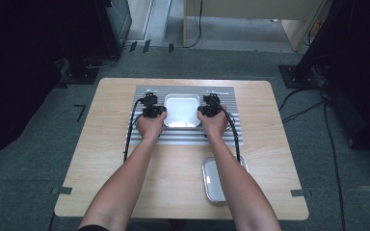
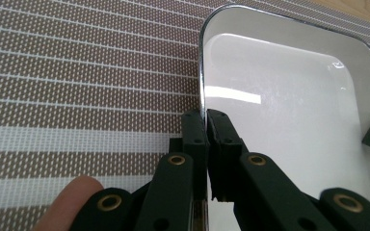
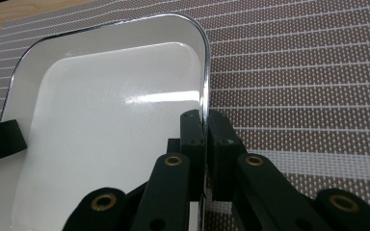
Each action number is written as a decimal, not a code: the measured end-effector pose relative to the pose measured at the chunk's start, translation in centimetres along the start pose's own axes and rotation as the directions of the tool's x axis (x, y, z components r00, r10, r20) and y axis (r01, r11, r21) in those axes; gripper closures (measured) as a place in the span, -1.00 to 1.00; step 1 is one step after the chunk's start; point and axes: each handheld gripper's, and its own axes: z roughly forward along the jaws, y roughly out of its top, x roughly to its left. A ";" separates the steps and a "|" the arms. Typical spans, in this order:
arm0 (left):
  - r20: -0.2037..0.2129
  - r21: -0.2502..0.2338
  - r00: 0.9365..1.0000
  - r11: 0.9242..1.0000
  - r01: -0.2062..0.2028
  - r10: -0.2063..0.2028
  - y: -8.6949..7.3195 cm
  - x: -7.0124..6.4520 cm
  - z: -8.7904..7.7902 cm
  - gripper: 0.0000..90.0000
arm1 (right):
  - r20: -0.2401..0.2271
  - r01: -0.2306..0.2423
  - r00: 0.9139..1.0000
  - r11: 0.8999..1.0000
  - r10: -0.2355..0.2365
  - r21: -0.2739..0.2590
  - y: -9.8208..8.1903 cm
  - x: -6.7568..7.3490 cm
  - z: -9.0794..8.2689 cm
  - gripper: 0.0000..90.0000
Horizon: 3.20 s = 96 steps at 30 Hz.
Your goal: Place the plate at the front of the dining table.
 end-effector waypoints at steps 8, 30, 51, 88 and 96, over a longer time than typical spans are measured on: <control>-0.021 -0.001 1.000 1.000 -0.023 0.022 0.3 -0.1 1.0 0.92 | 0.005 -0.011 1.000 1.000 0.011 -0.024 -0.1 -0.5 1.2 0.93; 0.086 -0.058 0.991 0.994 -0.098 0.103 0.3 -0.2 0.4 -0.03 | 0.045 0.168 0.986 0.976 -0.163 -0.137 0.2 -0.4 0.4 0.21; 0.161 -0.158 0.970 0.975 -0.157 0.182 -1.3 0.7 -3.9 -0.60 | -0.008 0.242 0.970 0.965 -0.244 -0.104 -0.7 -2.1 -4.5 -0.38; 0.171 -0.241 0.952 0.947 -0.211 0.256 -6.0 3.6 -9.3 -0.59 | 0.001 0.294 0.955 0.946 -0.296 -0.140 -4.8 -6.2 -10.8 -0.41; 0.163 -0.252 0.945 0.938 -0.238 0.284 -7.3 4.2 -10.7 -0.59 | 0.009 0.302 0.953 0.941 -0.304 -0.153 -5.6 -7.0 -12.2 -0.41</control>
